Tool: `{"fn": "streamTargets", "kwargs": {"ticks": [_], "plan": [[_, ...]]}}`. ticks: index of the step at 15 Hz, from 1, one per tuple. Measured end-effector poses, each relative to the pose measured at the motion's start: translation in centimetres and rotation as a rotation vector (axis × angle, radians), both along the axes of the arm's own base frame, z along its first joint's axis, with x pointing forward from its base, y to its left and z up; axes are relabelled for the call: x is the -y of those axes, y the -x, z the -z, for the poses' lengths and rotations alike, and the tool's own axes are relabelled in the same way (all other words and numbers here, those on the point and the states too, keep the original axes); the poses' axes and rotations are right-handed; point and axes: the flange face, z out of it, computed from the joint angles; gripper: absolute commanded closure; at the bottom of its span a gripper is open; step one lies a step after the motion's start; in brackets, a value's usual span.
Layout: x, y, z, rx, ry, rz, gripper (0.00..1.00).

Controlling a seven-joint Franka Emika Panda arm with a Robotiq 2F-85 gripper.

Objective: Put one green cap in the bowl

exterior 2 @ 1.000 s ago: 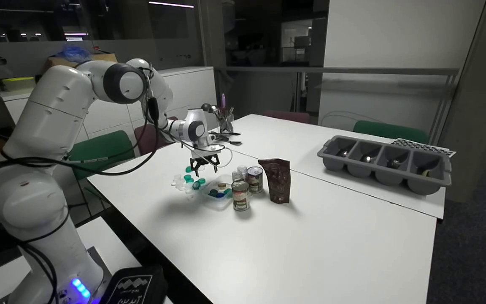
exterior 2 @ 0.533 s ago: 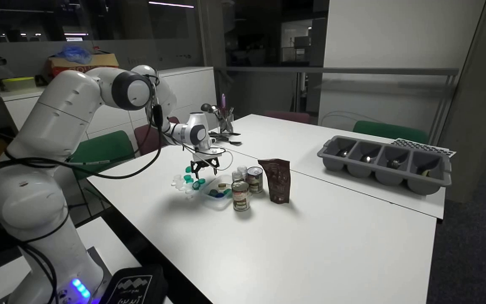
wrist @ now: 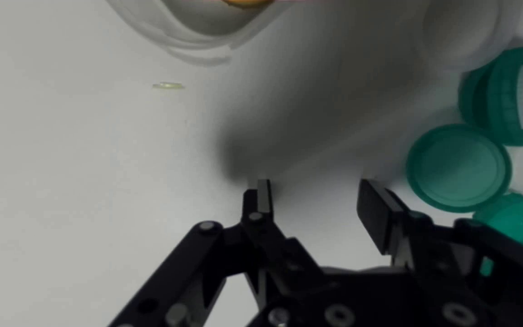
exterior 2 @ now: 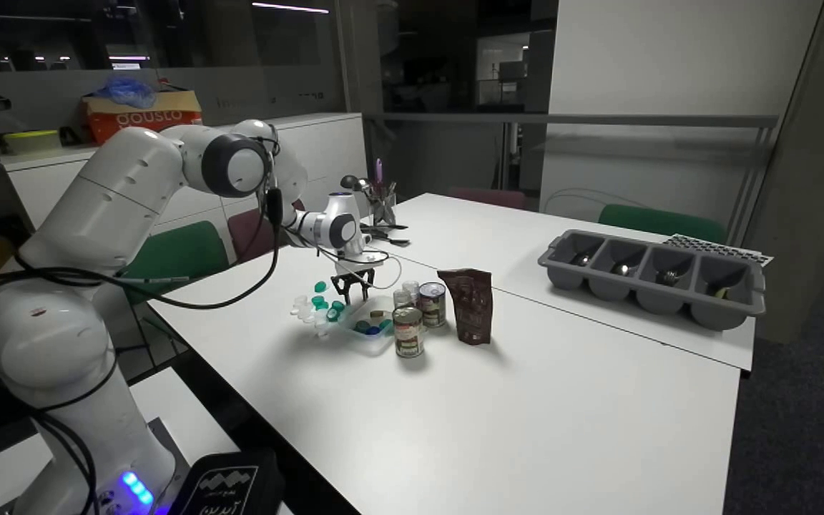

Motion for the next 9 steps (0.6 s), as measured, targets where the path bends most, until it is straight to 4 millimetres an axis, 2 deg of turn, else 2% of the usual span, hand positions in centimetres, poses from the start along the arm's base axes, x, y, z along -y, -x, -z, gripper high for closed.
{"fn": "streamTargets", "kwargs": {"ticks": [1, 3, 4, 9], "plan": [[0.14, -0.13, -0.09, 0.002, -0.001, 0.002, 0.80], [0.27, -0.28, -0.22, 0.006, -0.001, 0.004, 0.46], [0.33, -0.30, -0.23, 0.006, -0.001, 0.005, 0.46], [0.34, -0.27, -0.13, 0.004, -0.001, 0.005, 0.12]]}}
